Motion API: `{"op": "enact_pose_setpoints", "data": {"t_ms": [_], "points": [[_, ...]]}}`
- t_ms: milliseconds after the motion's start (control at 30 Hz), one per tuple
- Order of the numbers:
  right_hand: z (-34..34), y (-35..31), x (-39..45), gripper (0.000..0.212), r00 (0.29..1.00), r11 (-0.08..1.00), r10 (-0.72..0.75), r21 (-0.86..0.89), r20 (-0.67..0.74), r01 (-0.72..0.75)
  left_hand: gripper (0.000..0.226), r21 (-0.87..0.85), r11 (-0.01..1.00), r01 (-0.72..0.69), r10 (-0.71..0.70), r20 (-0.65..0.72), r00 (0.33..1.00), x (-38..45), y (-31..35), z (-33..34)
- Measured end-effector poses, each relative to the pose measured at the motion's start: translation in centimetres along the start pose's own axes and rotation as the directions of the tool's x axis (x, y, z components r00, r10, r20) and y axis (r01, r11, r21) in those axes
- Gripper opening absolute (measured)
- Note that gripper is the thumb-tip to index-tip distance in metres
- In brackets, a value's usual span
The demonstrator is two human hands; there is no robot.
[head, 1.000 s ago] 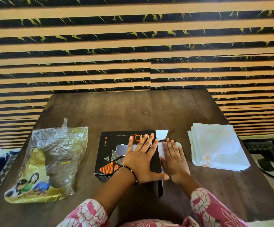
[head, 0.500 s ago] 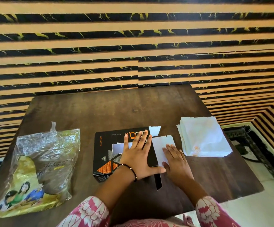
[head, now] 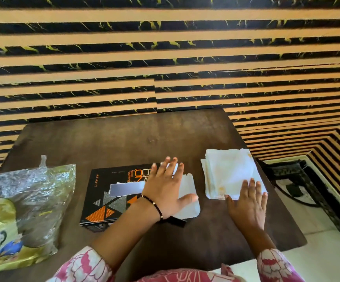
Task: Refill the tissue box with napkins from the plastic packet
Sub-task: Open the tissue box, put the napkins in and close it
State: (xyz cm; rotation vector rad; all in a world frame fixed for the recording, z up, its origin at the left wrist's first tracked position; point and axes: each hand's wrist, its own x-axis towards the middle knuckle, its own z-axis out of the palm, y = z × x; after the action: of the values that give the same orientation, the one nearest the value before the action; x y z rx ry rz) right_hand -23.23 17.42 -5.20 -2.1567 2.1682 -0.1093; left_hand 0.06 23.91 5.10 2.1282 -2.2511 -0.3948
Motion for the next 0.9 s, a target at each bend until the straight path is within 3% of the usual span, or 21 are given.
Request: {"op": "enact_pose_setpoints", "data": {"t_ms": [100, 167, 367, 467, 533, 567, 667, 767, 833, 900], "points": [[-0.5, 0.8, 1.8, 0.082, 0.995, 0.995, -0.100, -0.013, 0.031, 0.100, 0.078, -0.162, 0.987, -0.006, 0.006, 0.004, 1.000, 1.9, 3.4, 0.7], [-0.8, 1.2, 3.1, 0.082, 0.975, 0.976, -0.217, -0.005, 0.048, 0.218, 0.075, -0.180, 0.984, 0.005, 0.002, 0.037, 0.999, 3.2, 5.5, 1.5], [-0.4, 1.8, 5.3, 0.099, 0.774, 0.771, -0.613, -0.095, 0.161, 0.630, 0.070, -0.257, 0.956, 0.144, -0.112, 0.136, 0.984, 6.2, 8.3, 4.4], [-1.3, 2.6, 6.1, 0.083, 0.728, 0.729, -0.666, -0.065, 0.159, 0.681, 0.063, -0.360, 0.896, 0.260, -0.221, 0.145, 0.964, 7.5, 8.9, 5.3], [-2.1, 3.3, 7.0, 0.063, 0.745, 0.747, -0.663, 0.128, 0.068, 0.653, 0.056, -0.437, 0.837, 0.331, -0.299, 0.143, 0.944, 8.4, 9.3, 6.0], [-2.4, 3.7, 7.4, 0.058, 0.790, 0.776, -0.610, 0.247, 0.063, 0.580, 0.052, -0.470, 0.804, 0.365, -0.335, 0.150, 0.930, 8.8, 9.3, 6.5], [-2.8, 5.5, 8.6, 0.061, 0.918, 0.855, -0.398, 0.361, -0.003, 0.372, 0.048, -0.527, 0.709, 0.469, -0.428, 0.207, 0.880, 9.7, 10.1, 7.7], [-2.4, 6.4, 9.2, 0.071, 0.948, 0.906, -0.282, 0.366, 0.148, 0.212, 0.048, -0.547, 0.667, 0.506, -0.483, 0.200, 0.853, 10.6, 10.8, 8.2], [-1.6, 6.9, 9.2, 0.072, 0.931, 0.891, -0.258, 0.437, 0.257, 0.126, 0.047, -0.575, 0.627, 0.526, -0.521, 0.193, 0.831, 11.2, 11.0, 8.2], [-1.2, 7.3, 9.0, 0.073, 0.922, 0.844, -0.268, 0.529, 0.279, 0.085, 0.045, -0.615, 0.551, 0.564, -0.567, 0.220, 0.794, 11.7, 11.1, 8.2]]}}
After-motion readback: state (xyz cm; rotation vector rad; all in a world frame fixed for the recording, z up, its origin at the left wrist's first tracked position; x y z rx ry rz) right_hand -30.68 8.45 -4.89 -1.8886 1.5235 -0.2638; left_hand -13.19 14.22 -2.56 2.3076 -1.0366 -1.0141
